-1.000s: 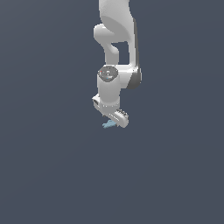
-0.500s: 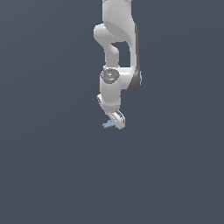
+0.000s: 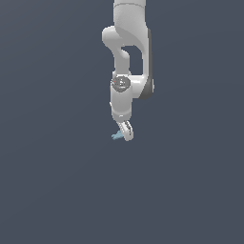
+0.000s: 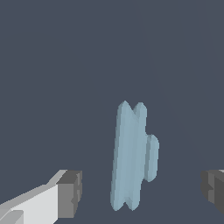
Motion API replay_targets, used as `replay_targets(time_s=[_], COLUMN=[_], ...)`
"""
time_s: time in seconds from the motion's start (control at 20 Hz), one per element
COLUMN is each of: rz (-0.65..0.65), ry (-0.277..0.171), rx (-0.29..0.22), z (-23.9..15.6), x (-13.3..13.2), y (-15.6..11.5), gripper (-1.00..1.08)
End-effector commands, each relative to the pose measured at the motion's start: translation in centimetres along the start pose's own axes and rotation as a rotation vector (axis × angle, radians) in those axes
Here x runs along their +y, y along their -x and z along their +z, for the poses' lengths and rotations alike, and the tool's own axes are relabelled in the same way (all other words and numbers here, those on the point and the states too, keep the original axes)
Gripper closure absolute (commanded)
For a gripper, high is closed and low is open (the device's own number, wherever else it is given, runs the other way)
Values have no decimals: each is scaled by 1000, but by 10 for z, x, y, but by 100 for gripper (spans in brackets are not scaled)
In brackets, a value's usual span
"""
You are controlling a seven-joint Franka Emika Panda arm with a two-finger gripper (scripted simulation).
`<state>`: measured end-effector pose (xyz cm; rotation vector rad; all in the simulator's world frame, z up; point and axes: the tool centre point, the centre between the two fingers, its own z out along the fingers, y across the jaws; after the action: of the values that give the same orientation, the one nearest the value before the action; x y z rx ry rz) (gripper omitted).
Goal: Pick up the object and move it to a goal position.
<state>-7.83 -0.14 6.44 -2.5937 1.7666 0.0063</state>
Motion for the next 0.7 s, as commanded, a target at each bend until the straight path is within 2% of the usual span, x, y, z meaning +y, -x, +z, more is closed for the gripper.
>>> replay_targets(time_s=[0.0,0.65], rz=[36,76], ry=[0,1], rx=[2,5], z=[2,10], x=[2,5], y=[1,2], gripper=[-92,-92])
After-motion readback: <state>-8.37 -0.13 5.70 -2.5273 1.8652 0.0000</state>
